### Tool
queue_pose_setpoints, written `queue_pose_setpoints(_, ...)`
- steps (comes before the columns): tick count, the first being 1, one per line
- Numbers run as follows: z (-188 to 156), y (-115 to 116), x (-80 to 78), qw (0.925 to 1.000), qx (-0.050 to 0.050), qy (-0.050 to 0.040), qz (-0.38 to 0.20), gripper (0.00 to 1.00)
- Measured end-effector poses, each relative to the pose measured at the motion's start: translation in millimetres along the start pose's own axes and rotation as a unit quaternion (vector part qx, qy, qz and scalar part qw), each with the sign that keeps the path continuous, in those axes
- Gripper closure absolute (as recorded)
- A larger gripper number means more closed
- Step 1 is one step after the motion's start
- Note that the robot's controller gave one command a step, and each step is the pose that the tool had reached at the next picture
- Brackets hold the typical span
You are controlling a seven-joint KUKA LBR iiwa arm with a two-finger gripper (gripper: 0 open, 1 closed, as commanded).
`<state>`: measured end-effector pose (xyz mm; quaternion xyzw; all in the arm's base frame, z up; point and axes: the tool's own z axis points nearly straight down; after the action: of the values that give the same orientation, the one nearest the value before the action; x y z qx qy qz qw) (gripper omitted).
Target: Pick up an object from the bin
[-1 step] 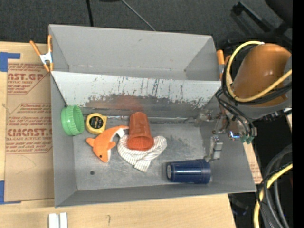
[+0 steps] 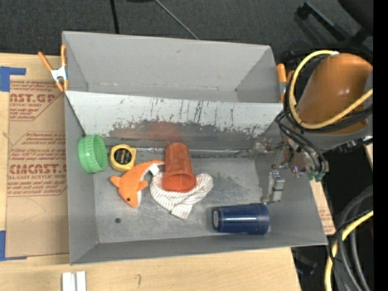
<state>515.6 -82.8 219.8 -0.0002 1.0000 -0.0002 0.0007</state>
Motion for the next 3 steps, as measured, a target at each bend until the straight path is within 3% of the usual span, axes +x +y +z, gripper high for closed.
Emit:
queue_pose_setpoints(1,41,6,0.3,0.9994,0.000,-0.0030,-0.035,0.00)
queue_pose_setpoints(2,96,42,4.0,0.9988,0.000,-0.0017,-0.048,0.00)
queue_pose_setpoints(3,142,43,22.5,0.9950,-0.004,0.0003,-0.100,0.00)
